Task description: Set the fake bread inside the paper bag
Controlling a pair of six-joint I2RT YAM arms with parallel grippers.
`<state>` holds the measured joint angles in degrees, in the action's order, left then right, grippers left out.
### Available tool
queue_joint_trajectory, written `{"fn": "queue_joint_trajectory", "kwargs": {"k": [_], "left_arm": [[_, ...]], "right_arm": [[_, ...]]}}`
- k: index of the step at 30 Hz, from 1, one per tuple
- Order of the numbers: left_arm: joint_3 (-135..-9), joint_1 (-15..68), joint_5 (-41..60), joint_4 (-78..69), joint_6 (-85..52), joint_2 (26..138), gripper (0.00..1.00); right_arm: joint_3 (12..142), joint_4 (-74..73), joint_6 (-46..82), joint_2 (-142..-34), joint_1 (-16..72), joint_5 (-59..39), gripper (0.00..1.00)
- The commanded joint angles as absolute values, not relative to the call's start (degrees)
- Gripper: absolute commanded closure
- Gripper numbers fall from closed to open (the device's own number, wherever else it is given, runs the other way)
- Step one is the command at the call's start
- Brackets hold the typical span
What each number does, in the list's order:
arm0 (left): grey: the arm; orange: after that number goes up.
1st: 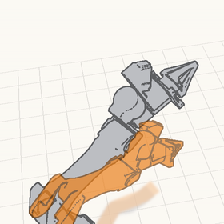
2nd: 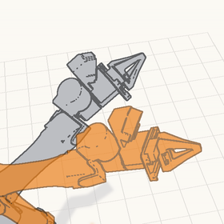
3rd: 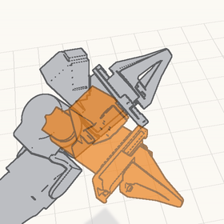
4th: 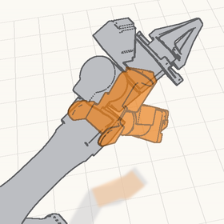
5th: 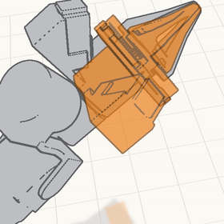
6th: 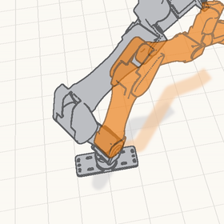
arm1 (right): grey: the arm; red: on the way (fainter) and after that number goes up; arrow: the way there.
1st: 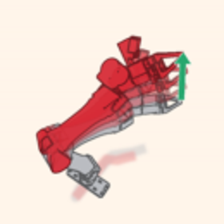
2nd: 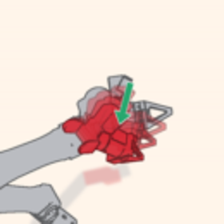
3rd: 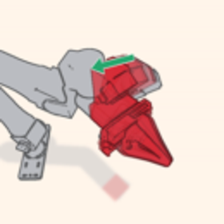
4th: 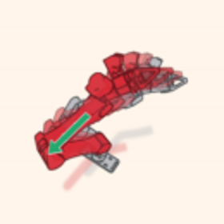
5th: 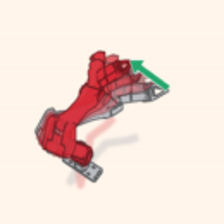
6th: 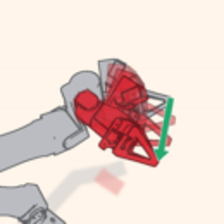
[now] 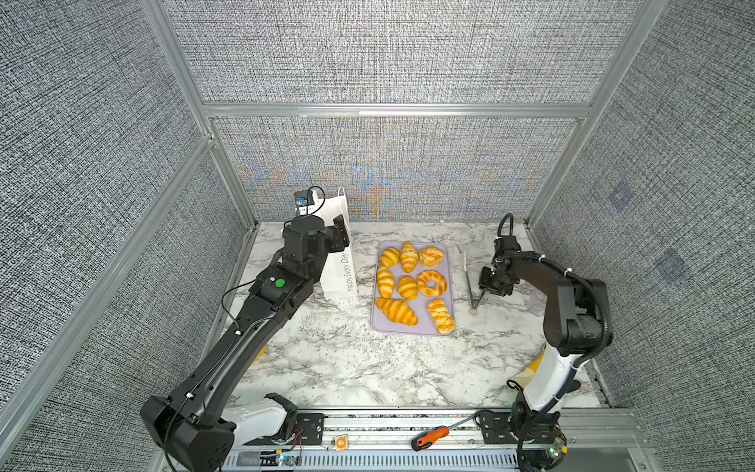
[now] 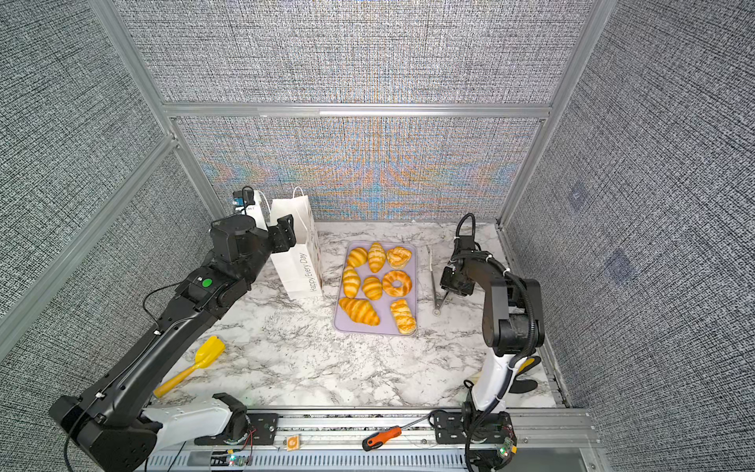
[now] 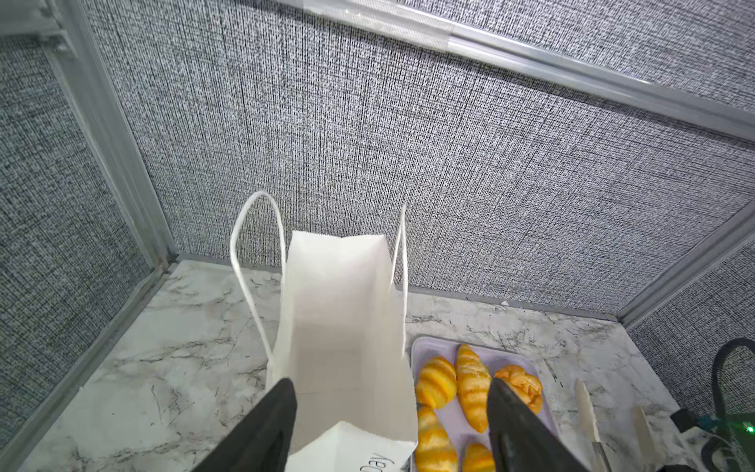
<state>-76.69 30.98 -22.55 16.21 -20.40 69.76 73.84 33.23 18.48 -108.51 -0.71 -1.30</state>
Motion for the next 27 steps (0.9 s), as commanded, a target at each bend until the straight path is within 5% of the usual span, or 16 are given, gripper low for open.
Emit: {"fn": "queue_joint_trajectory", "kwargs": {"k": [1, 8, 16, 27], "left_arm": [[-78.21, 31.83, -23.81, 12.27, -17.12, 70.68, 0.25], [-81.28, 35.01, -20.9, 9.82, -12.27, 74.71, 0.25], [-86.83, 36.3, -14.5, 5.78, -10.16, 79.73, 0.24], [-109.47, 36.26, 16.22, 6.07, -10.79, 100.87, 0.11]], "right_arm": [[74.69, 34.08, 19.27, -109.21, -0.64, -0.18, 0.65], [76.33, 34.2, 18.92, -108.95, -0.61, 0.53, 0.99], [82.34, 36.58, 16.61, -105.39, -2.34, -7.43, 1.0], [94.04, 36.46, 11.86, -104.75, -2.92, -29.97, 1.0]]}}
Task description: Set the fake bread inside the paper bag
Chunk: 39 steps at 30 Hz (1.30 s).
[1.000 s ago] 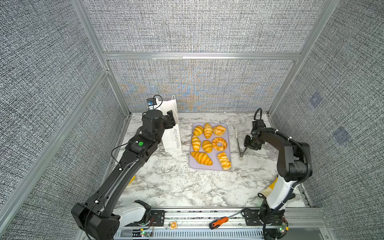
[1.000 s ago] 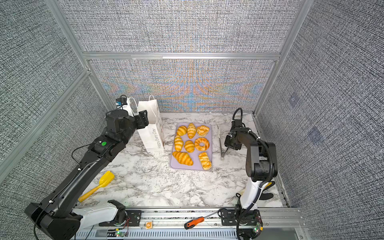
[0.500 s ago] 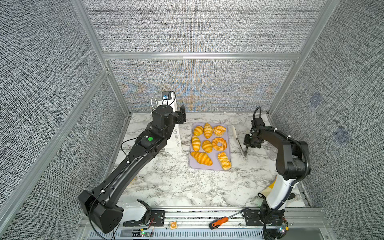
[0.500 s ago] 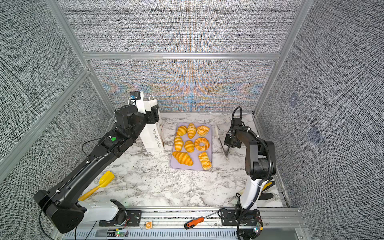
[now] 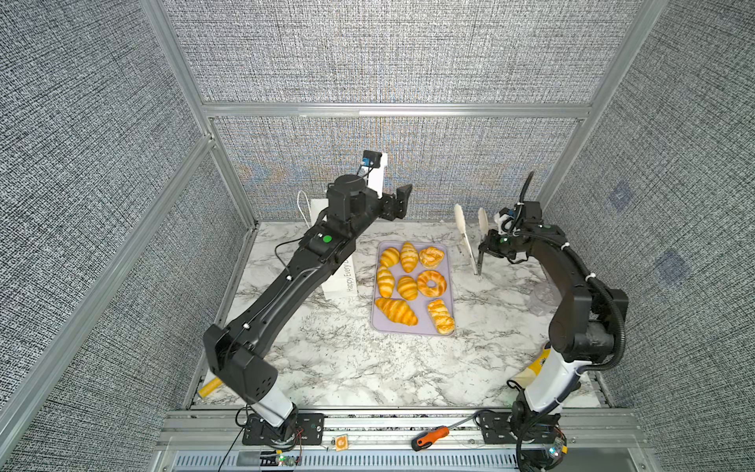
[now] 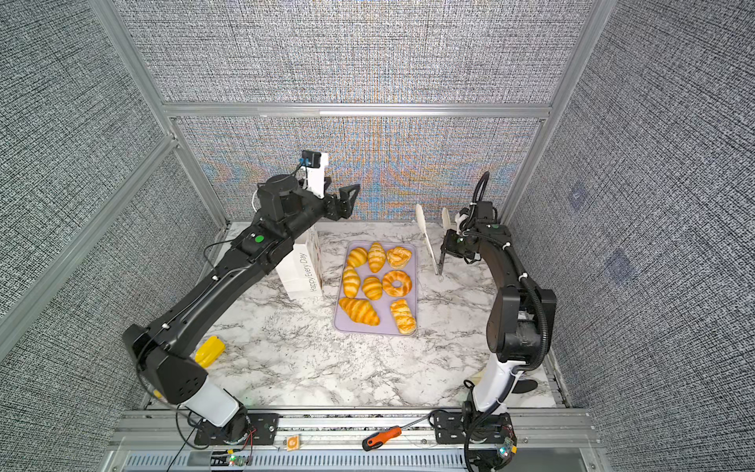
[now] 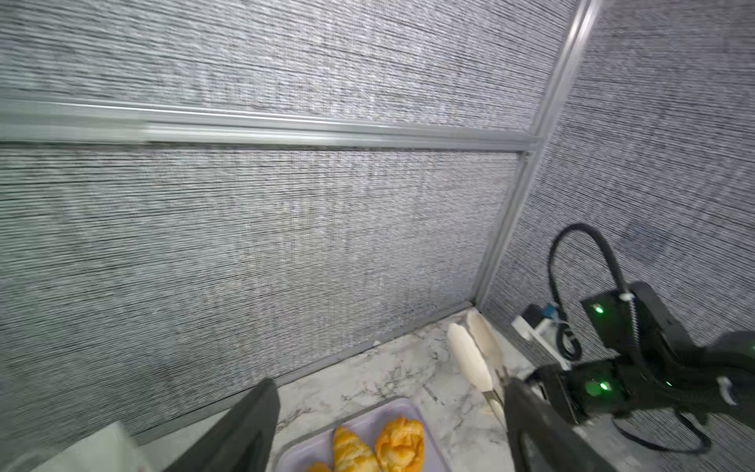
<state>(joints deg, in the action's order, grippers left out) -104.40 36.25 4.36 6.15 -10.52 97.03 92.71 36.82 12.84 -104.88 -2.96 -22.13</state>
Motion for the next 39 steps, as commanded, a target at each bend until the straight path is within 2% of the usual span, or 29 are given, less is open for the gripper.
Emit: {"fn": "queue_joint_trajectory", "kwargs": {"k": [1, 7, 13, 20, 27, 39], "left_arm": [[-112.9, 36.23, 19.36, 7.12, -11.07, 103.66, 0.1], [-125.56, 35.43, 29.23, 7.84, -15.54, 116.05, 0.1], [-125.83, 34.08, 34.11, 2.28, -20.58, 119.78, 0.1], [-127.28, 33.67, 40.07, 0.0, -24.87, 125.84, 0.11], [-129.3, 33.66, 44.66, -2.25, -28.91, 129.82, 0.16], [-129.33, 33.83, 50.55, -4.82, -32.43, 131.75, 0.29]], "right_arm": [[94.58, 36.79, 11.28, -104.93, -2.98, -31.48, 1.0], [96.93, 38.63, 9.54, -105.69, -3.6, -40.75, 1.0], [98.2, 38.14, 9.84, -106.63, -4.3, -43.74, 1.0], [100.54, 36.25, 12.52, -108.88, -4.57, -51.66, 1.0], [101.53, 35.24, 14.34, -110.21, -4.22, -56.57, 1.0], [101.51, 37.0, 14.48, -111.0, -2.75, -61.08, 1.0]]}}
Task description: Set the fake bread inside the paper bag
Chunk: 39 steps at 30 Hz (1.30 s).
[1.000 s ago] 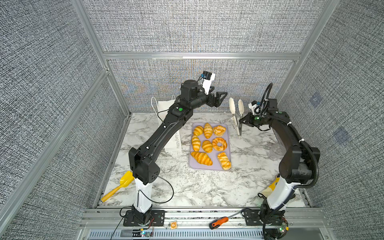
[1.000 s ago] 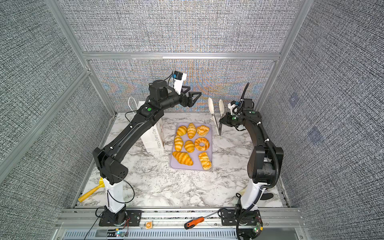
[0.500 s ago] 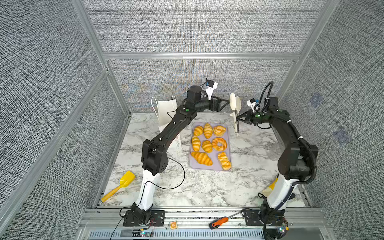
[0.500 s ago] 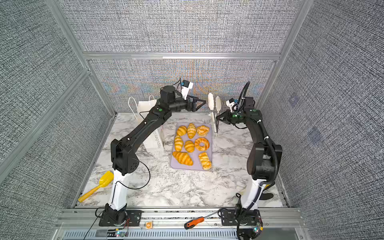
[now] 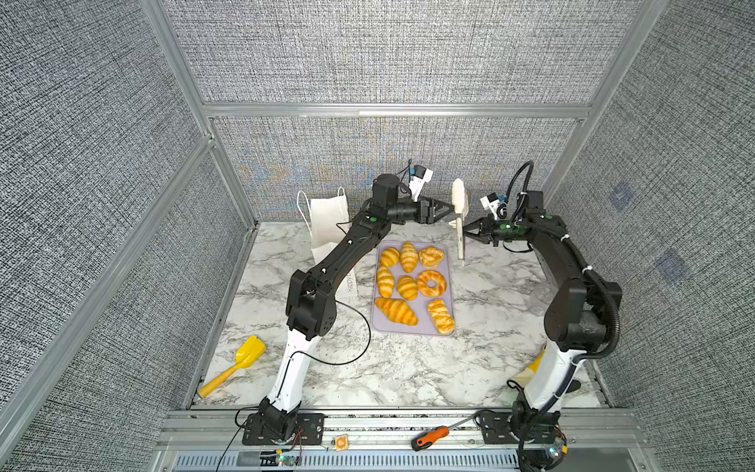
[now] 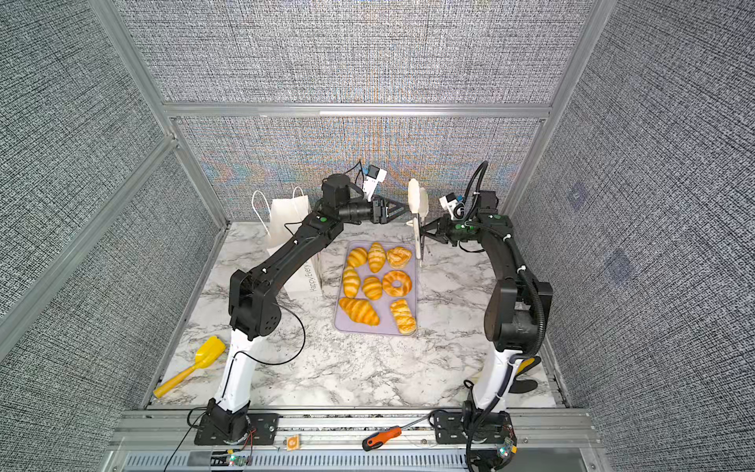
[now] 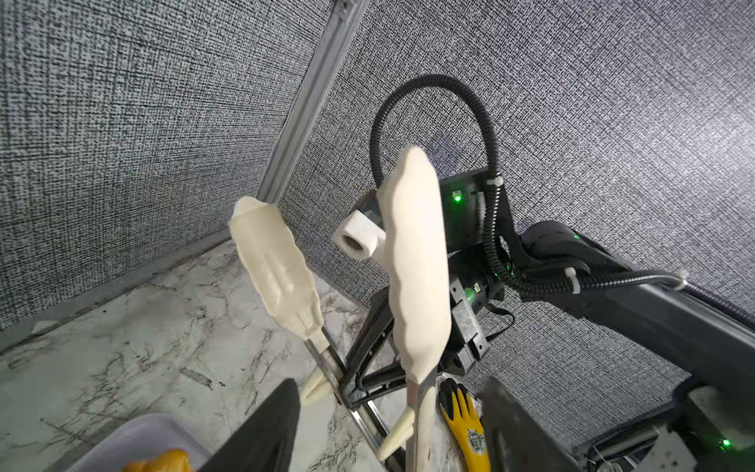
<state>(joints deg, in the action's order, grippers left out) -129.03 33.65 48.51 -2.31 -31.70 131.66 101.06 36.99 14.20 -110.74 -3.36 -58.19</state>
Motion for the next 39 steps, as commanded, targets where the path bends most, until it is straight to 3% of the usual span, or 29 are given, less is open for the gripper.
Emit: {"fn": "queue_joint_trajectory", "kwargs": {"k": [1, 29, 39], "left_arm": [[-129.18, 33.9, 50.81, -4.82, -32.51, 131.68, 0.3], [-125.72, 35.95, 53.02, -4.48, -31.79, 129.06, 0.47], [-125.7, 36.04, 54.01, -4.82, -31.77, 128.85, 0.59]], "right_arm": [[101.6, 37.0, 14.67, -111.16, -2.48, -61.27, 1.0], [103.97, 45.11, 10.77, -111.37, -1.41, -67.1, 1.0], [104.63, 46.78, 9.76, -111.54, -1.41, -67.51, 1.0]]}}
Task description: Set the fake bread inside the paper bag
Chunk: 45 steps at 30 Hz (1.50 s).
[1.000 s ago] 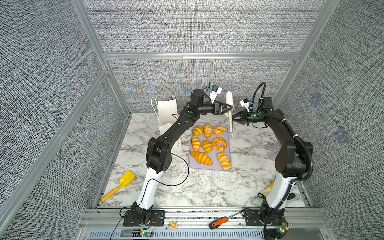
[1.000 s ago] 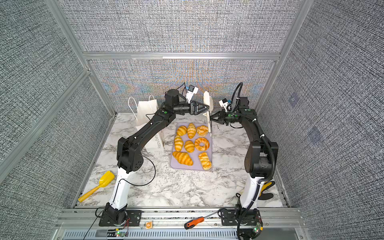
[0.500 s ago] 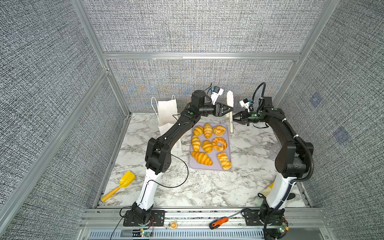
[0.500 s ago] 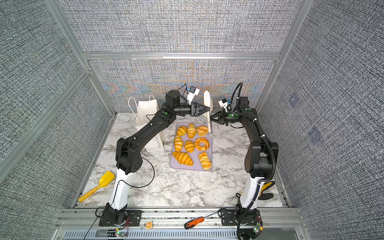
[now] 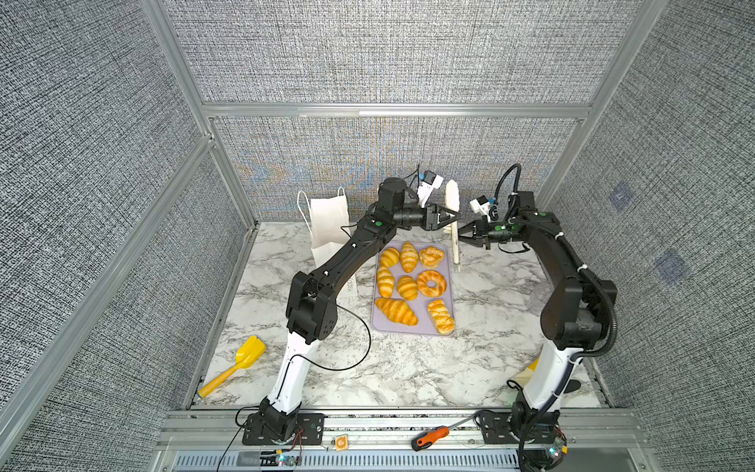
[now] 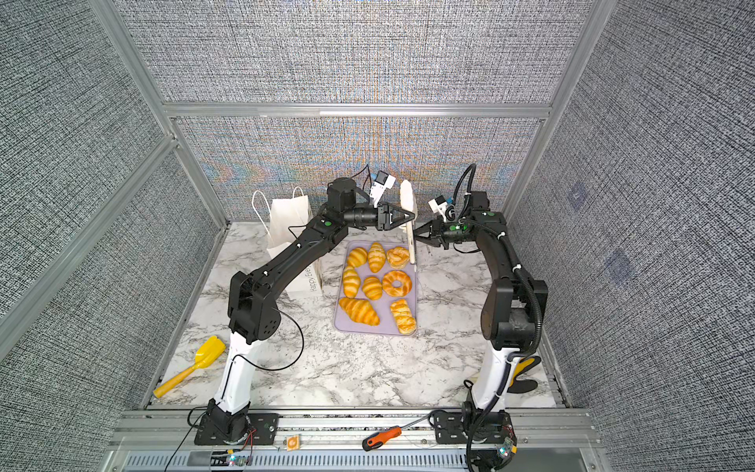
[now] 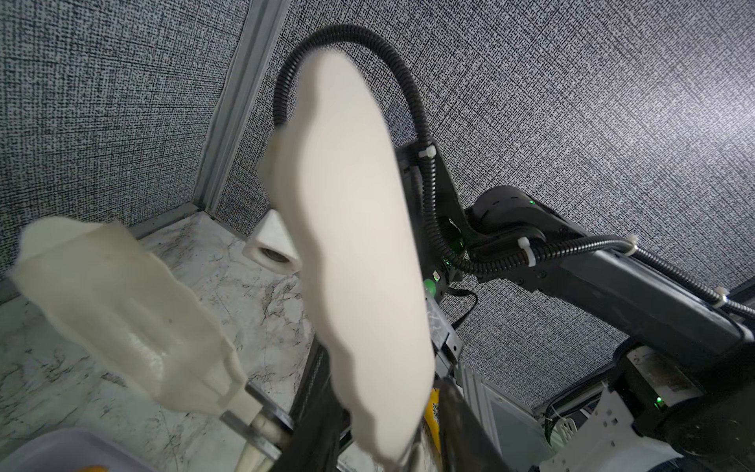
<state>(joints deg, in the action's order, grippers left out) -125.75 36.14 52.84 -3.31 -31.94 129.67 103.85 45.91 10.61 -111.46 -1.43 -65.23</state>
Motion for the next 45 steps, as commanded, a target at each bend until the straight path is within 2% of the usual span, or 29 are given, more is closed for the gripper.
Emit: {"fn": "queue_joint_trajectory", "kwargs": {"k": [1, 8, 18, 26, 29, 30, 31, 33, 35, 36, 39, 42, 45], "left_arm": [[-125.68, 36.1, 54.21, -4.84, -31.75, 128.93, 0.59], [-125.61, 36.13, 54.87, -5.13, -31.82, 128.71, 0.64], [-125.07, 36.13, 54.92, -5.73, -31.77, 128.29, 0.83], [-123.82, 36.28, 54.8, -9.52, -33.61, 127.9, 0.94], [-122.31, 36.21, 54.43, -12.57, -34.56, 127.32, 0.96], [-121.96, 36.24, 54.19, -13.54, -34.95, 127.18, 0.96], [-121.8, 36.27, 54.06, -14.27, -35.25, 127.14, 0.97], [-121.86, 36.22, 53.75, -15.49, -35.93, 127.16, 0.98], [-121.89, 36.21, 53.2, -16.33, -36.42, 127.4, 0.98], [-122.15, 36.22, 52.9, -16.52, -36.56, 127.54, 0.98], [-122.68, 36.26, 52.56, -17.42, -36.97, 127.79, 0.98], [-123.09, 36.22, 52.41, -18.52, -37.59, 127.91, 0.98], [-123.44, 36.25, 52.45, -19.37, -37.96, 128.15, 0.98]], "right_arm": [[104.75, 46.84, 9.86, -111.65, -1.41, -67.7, 1.0], [105.6, 47.44, 9.73, -111.97, -1.49, -68.38, 1.0], [106.69, 51.27, 6.81, -112.42, -1.67, -67.9, 1.0], [106.96, 52.34, 5.95, -111.57, -2.28, -65.35, 0.98], [106.16, 50.53, 7.36, -110.46, -2.63, -62.42, 0.87], [105.6, 49.51, 7.69, -109.97, -2.79, -62.42, 0.79], [104.94, 48.47, 8.22, -109.57, -2.96, -62.06, 0.65], [103.57, 46.11, 9.33, -108.44, -3.32, -61.61, 0.55], [101.54, 43.07, 10.41, -107.06, -3.76, -61.48, 0.37], [100.36, 41.22, 11.14, -106.13, -4.0, -61.44, 0.32], [96.59, 35.46, 13.82, -103.42, -4.7, -62.41, 0.21], [90.88, 25.14, 19.5, -99.83, -5.63, -64.25, 0.02], [84.95, 12.51, 28.16, -96.71, -6.78, -66.32, 0.01]]}}
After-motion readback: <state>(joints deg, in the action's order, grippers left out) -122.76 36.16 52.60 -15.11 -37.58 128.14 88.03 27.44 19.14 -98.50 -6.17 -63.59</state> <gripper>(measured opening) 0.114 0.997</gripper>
